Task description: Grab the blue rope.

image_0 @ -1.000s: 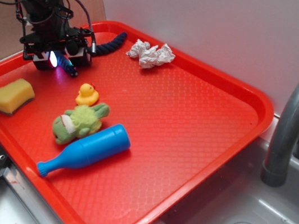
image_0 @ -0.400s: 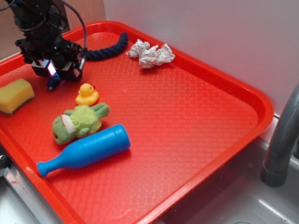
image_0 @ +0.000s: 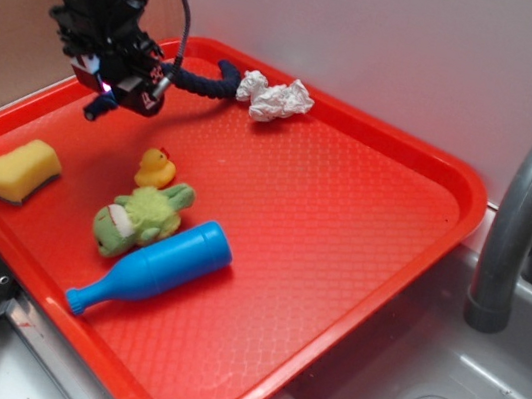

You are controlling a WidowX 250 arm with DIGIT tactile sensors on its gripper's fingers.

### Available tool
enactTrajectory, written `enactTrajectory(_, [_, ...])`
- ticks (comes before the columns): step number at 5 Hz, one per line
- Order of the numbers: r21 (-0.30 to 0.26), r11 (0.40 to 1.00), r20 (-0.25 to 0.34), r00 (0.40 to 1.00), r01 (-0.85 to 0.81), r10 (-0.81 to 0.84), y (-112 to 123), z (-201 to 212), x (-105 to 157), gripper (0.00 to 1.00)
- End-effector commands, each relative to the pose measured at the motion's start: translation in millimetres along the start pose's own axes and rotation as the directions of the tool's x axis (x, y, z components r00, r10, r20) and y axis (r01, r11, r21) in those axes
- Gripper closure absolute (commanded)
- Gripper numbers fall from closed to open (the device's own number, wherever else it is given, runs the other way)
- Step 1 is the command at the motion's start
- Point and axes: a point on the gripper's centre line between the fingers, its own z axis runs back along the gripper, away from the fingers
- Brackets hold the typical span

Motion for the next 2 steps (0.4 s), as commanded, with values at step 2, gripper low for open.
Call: enactTrajectory(2, [-0.018,0.990,0.006,0.990,0.139,-0.139,-5.3,110.7,13.4,1.00])
